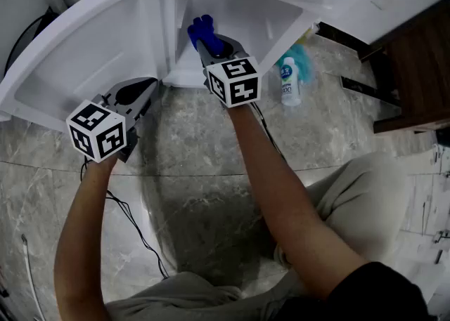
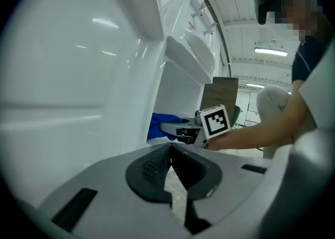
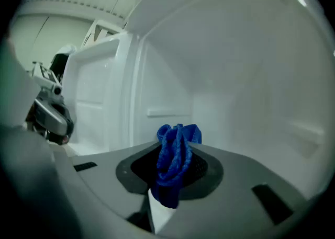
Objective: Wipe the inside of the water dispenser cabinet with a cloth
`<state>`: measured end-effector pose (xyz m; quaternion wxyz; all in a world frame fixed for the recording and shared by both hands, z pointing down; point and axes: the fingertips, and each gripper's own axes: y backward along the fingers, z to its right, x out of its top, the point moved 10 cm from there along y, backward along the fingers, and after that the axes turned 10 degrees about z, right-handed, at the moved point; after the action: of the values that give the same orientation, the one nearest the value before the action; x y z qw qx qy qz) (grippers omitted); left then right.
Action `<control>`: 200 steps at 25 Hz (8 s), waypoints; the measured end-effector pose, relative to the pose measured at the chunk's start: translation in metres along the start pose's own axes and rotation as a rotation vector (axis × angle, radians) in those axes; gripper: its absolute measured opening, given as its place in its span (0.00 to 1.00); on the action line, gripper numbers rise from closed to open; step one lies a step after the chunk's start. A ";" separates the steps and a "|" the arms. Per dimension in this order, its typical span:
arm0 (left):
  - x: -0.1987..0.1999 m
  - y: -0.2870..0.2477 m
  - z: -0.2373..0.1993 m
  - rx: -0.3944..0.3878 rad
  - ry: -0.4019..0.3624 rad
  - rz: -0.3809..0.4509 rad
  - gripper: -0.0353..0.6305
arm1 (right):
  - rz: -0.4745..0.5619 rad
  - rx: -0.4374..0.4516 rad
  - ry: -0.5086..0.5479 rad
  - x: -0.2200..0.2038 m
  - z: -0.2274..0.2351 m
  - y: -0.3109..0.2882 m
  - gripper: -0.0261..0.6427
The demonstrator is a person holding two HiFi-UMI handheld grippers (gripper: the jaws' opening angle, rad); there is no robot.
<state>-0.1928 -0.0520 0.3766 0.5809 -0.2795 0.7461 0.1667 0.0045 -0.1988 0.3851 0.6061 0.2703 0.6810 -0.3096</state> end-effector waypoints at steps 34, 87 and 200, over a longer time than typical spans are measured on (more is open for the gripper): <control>-0.007 0.012 -0.025 0.040 0.019 0.016 0.06 | -0.515 0.348 0.387 -0.032 0.014 -0.110 0.13; 0.021 -0.106 0.051 -0.238 -0.182 -0.052 0.54 | -0.018 0.665 -0.441 0.060 0.043 0.092 0.13; 0.029 -0.119 0.043 -0.229 -0.374 -0.195 0.16 | 0.196 0.084 -0.372 0.040 -0.006 0.097 0.53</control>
<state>-0.0916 -0.1281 0.3465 0.6869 -0.3786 0.5711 0.2424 0.0680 -0.1305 0.3365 0.7367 0.2983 0.5145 -0.3218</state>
